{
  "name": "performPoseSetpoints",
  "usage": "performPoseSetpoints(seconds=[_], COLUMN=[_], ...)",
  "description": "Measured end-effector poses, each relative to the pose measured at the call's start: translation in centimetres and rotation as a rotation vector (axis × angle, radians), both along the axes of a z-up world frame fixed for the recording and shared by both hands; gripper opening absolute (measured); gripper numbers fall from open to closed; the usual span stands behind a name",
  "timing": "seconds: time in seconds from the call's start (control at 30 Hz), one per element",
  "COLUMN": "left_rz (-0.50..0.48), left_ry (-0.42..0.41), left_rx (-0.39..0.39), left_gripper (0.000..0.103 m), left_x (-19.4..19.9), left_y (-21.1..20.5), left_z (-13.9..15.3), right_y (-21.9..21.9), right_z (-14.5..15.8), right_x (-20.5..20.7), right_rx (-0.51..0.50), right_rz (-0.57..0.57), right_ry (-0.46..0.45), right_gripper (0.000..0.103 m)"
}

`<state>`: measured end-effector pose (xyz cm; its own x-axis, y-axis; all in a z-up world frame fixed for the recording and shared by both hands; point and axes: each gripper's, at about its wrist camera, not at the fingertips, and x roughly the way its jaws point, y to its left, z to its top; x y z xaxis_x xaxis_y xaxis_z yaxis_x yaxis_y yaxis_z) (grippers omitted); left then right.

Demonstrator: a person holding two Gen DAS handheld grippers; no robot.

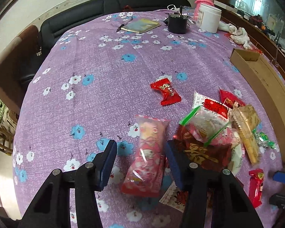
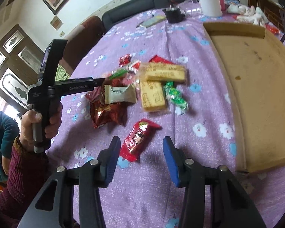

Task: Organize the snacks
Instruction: 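Grasp the pink bar with the left gripper while the right grasps a red candy, then carry both snacks into the cardboard tray and open both grippers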

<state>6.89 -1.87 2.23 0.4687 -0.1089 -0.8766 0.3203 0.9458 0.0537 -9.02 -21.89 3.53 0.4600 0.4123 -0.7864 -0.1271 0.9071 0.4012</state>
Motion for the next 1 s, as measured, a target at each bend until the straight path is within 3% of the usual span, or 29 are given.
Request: performPoseSetpoints(seconds=[0.1,0.13,0.17,0.2,0.3,0.47,0.53,0.57,0.6,0.8,1.0], left_rz=[0.001,0.005,0.009,0.019,0.051,0.076,0.087,0.094,0.097,0.099,0.066], left_ry=[-0.014,-0.017,-0.012,-0.010,-0.030,-0.037,-0.047,-0.053,-0.058,-0.081,-0.097], left_rx=[-0.007,-0.016,-0.034,-0.044,-0.027,-0.063,-0.069,-0.075,-0.081,-0.118,-0.159], left_gripper=[0.056,0.047,0.032,0.030,0.028,0.027,0.027,0.027,0.027,0.027,0.027], left_x=[0.0,-0.1,-0.1,-0.2,-0.8,-2.3,-2.9,-3.1,-3.5,-4.9,-5.7], left_y=[0.3,0.4,0.7,1.0,1.6,2.9,3.3,3.6,3.8,4.3,3.2], left_z=[-0.5,-0.5,-0.5,-0.5,-0.4,0.0,0.3,0.4,0.5,1.5,3.3], right_y=[0.7,0.9,1.2,1.3,2.0,2.9,3.4,3.5,3.6,3.4,2.0], right_z=[-0.2,-0.3,-0.4,-0.4,-1.1,-1.6,-1.7,-1.8,-1.8,-1.6,0.8], right_x=[0.4,0.5,0.6,0.9,1.6,2.1,2.0,2.0,1.9,1.2,0.4], right_rx=[-0.013,-0.023,-0.036,-0.045,-0.070,-0.132,-0.178,-0.187,-0.189,-0.172,-0.138], right_rz=[0.002,0.006,0.003,0.003,0.009,0.011,0.012,0.013,0.019,0.039,0.018], right_ry=[0.010,0.012,0.015,0.017,0.036,0.025,0.012,0.012,0.009,-0.013,-0.095], right_gripper=[0.046,0.046,0.046,0.046,0.046,0.045,0.037,0.023,0.019,0.019,0.019])
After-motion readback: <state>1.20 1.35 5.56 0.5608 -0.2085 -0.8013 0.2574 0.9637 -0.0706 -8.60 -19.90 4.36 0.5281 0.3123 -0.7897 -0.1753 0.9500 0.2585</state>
